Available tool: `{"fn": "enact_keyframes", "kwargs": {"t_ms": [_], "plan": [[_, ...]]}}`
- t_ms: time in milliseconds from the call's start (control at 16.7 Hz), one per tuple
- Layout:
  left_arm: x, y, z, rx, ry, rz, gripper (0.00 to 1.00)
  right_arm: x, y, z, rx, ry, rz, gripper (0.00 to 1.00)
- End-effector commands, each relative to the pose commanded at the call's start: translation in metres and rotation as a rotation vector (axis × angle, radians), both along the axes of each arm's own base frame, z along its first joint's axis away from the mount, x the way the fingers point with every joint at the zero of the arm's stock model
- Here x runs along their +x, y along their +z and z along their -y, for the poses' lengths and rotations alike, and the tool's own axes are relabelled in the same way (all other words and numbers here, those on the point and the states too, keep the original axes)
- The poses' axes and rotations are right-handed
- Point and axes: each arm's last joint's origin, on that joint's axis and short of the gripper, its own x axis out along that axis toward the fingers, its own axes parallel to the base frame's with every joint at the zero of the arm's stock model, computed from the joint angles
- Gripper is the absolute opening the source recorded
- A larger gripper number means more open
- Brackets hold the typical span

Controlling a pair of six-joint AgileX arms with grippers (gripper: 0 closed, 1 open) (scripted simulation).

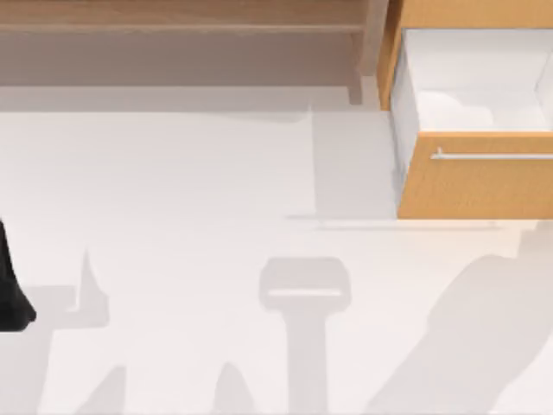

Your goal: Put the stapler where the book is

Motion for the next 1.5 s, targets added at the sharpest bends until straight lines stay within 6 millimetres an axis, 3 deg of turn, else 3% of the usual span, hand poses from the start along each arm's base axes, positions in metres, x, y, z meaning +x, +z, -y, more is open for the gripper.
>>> {"fn": "enact_keyframes", "kwargs": {"t_ms": [480,660,1440,1500], "plan": [[0.0,0.0,0.0,0.0,0.0,0.0,1.0,0.002,-0.03,0.0,0.0,0.0,0.001,0.0],[0.0,0.0,0.0,0.0,0.0,0.0,1.0,0.002,-0.03,0.0,0.0,0.0,0.0,0.0],[0.0,0.0,0.0,0.0,0.0,0.0,1.0,0.002,-0.03,0.0,0.0,0.0,0.0,0.98],[0.0,0.0,0.0,0.0,0.0,0.0,1.0,0.002,-0.03,0.0,0.0,0.0,0.0,1.0]]}}
